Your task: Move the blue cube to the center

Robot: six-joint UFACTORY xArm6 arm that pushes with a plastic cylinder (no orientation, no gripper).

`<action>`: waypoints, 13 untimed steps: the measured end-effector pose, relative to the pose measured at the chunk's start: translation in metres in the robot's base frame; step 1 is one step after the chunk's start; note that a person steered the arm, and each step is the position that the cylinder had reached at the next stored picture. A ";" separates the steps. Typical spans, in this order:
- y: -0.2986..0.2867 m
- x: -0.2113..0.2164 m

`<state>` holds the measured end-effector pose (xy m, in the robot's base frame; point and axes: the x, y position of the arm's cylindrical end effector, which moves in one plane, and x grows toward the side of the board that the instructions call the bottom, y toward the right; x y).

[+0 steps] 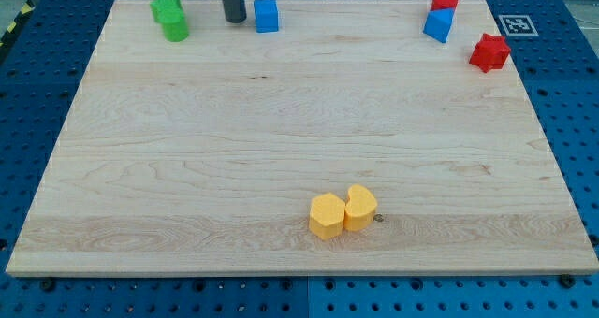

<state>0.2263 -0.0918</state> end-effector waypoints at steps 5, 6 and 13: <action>0.060 -0.012; 0.068 -0.012; 0.107 -0.005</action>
<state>0.2215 0.0150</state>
